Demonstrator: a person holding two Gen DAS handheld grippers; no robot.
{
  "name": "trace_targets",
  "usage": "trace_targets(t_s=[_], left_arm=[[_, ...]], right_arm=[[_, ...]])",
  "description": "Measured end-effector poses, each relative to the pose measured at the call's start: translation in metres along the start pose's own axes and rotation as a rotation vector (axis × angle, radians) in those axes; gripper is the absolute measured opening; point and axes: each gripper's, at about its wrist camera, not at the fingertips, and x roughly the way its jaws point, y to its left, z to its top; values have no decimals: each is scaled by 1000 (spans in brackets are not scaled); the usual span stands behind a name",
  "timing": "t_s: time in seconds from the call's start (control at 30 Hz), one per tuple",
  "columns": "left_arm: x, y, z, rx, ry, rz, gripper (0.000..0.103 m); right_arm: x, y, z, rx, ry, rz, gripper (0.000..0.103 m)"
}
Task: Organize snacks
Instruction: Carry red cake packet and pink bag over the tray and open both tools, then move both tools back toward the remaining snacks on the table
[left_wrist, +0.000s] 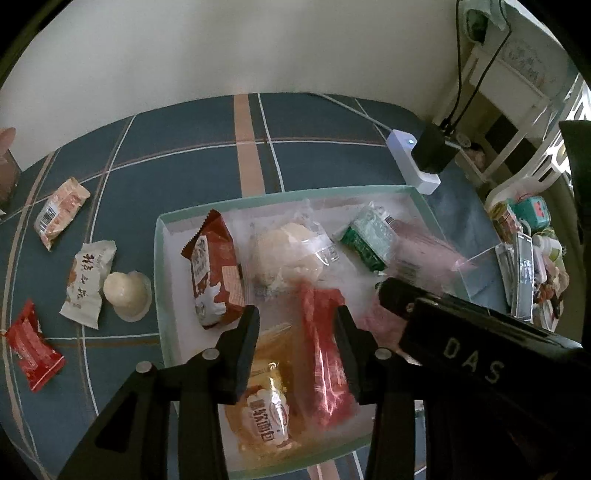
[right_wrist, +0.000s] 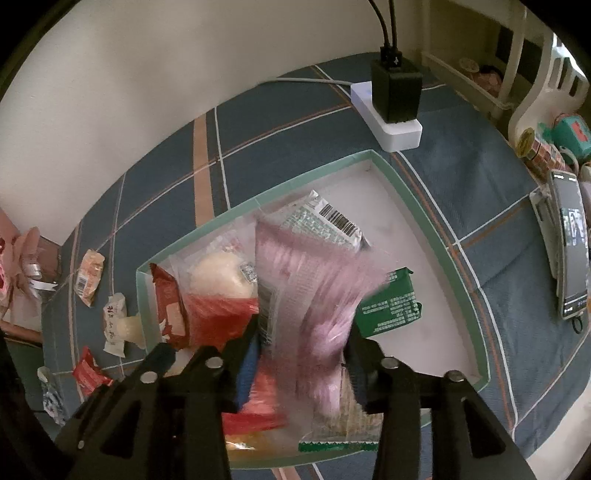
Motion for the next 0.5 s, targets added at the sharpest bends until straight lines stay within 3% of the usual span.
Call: trace_targets(t_s=[0.07,0.2,0.27,0.4,0.43,0.5], left_arm=[[-2,1,0,-2,3,6,44],[-6,6,1,-13,12,40,51],[-9,12,2,-31,14,70,52],[-11,26,3,-71,19,121,52],[-11,32,3,-87,23,135,54],[-10,40,3,-111,28,156,69]], right_arm=[[-2,2,1,-4,-4,-11,60],[-5,4,1,1,1,-4,66],[-7,7,1,-7,0,-27,77],[-5,11,1,-34,8,-65,84],[-4,12,1,-40,11,-74,86],[-4,13,1,-47,11,-83,89]])
